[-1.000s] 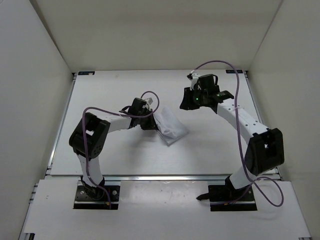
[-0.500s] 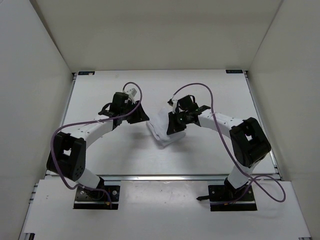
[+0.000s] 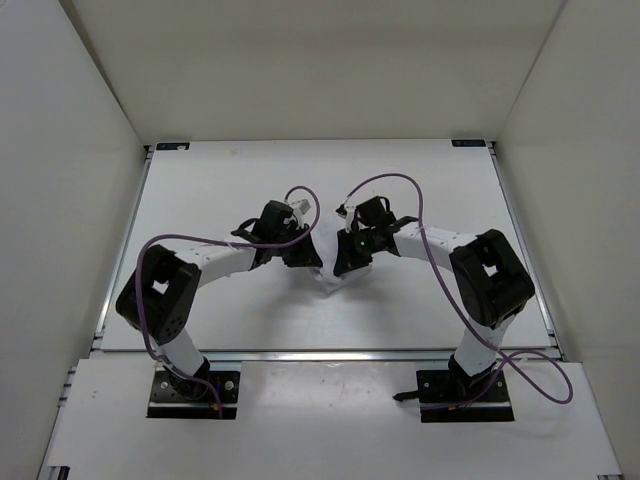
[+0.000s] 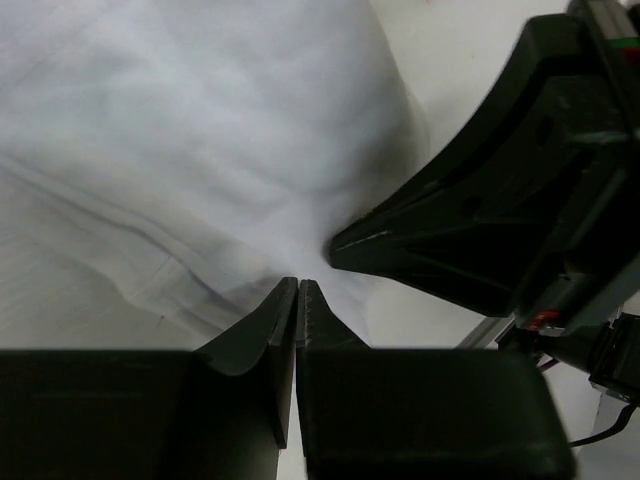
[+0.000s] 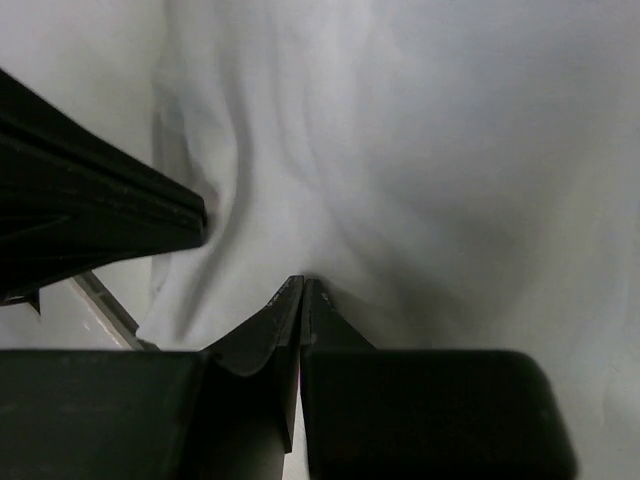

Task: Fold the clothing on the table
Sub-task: Fold the skirt

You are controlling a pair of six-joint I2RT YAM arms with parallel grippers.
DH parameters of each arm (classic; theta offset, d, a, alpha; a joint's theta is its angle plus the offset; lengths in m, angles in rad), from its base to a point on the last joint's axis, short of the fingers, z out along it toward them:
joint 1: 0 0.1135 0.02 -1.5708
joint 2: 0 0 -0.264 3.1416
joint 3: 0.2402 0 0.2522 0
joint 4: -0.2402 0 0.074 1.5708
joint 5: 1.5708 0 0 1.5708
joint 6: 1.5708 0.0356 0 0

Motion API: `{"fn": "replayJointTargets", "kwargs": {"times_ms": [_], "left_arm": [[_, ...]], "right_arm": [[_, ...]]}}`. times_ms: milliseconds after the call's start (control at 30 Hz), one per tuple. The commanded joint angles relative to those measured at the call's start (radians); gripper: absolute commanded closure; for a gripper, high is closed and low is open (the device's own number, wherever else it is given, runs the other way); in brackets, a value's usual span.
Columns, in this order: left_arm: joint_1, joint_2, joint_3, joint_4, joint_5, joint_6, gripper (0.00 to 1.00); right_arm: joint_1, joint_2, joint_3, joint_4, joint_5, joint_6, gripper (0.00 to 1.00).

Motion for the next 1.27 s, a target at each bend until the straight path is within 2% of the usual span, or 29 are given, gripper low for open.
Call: {"fn": "replayJointTargets", "kwargs": {"times_ms": [0, 67, 200, 367, 400, 467, 533, 567, 633, 700, 800, 900, 1000, 1033, 1233], "left_arm": [[-0.032, 0.007, -0.005, 0.066, 0.018, -0.029, 0.91], [-0.071, 0.023, -0.003, 0.026, -0.022, -0.009, 0.94], [-0.058, 0.044, -0.031, -0.009, -0.016, 0.001, 0.95], [-0.046, -0.022, -0.039, -0.075, -0.016, 0.045, 0.92], [-0.039, -0.044, -0.020, -0.110, -0.016, 0.050, 0.90], [-0.017, -0.081, -0.005, -0.161, -0.016, 0.079, 0.79], [0.014, -0.128, 0.032, -0.236, -0.033, 0.100, 0.41], [0.040, -0.160, 0.040, -0.277, -0.068, 0.115, 0.37], [0.101, -0.214, 0.056, -0.337, -0.115, 0.169, 0.02], [0.124, -0.251, 0.091, -0.418, -0.225, 0.227, 0.01], [0.121, -0.257, 0.154, -0.573, -0.397, 0.334, 0.01], [0.118, -0.250, 0.152, -0.670, -0.493, 0.369, 0.01], [0.124, -0.275, 0.095, -0.676, -0.470, 0.364, 0.01], [0.120, -0.291, 0.063, -0.672, -0.458, 0.360, 0.01], [0.127, -0.406, -0.068, -0.615, -0.419, 0.332, 0.01]], "right_arm": [[-0.017, 0.021, -0.014, 0.030, 0.004, -0.011, 1.00], [-0.039, 0.012, -0.005, 0.034, 0.007, -0.013, 1.00], [-0.108, 0.011, 0.026, 0.024, -0.013, -0.036, 1.00], [-0.192, -0.053, 0.075, -0.004, -0.073, -0.024, 0.89], [-0.198, -0.084, 0.079, -0.004, -0.081, -0.025, 0.84], [-0.203, -0.130, 0.084, 0.002, -0.099, -0.039, 0.73], [-0.207, -0.187, 0.078, -0.004, -0.101, -0.054, 0.50], [-0.206, -0.218, 0.090, -0.034, -0.078, -0.083, 0.43], [-0.191, -0.248, 0.098, -0.085, 0.046, -0.111, 0.43], [-0.183, -0.277, 0.077, -0.123, 0.202, -0.126, 0.42], [-0.230, -0.308, 0.017, -0.162, 0.275, -0.103, 0.42], [-0.302, -0.337, -0.048, -0.209, 0.272, -0.083, 0.48], [-0.335, -0.382, -0.115, -0.226, 0.329, -0.074, 0.46], [-0.336, -0.405, -0.131, -0.234, 0.344, -0.083, 0.42], [-0.304, -0.471, -0.204, -0.183, 0.323, -0.044, 0.37]]}}
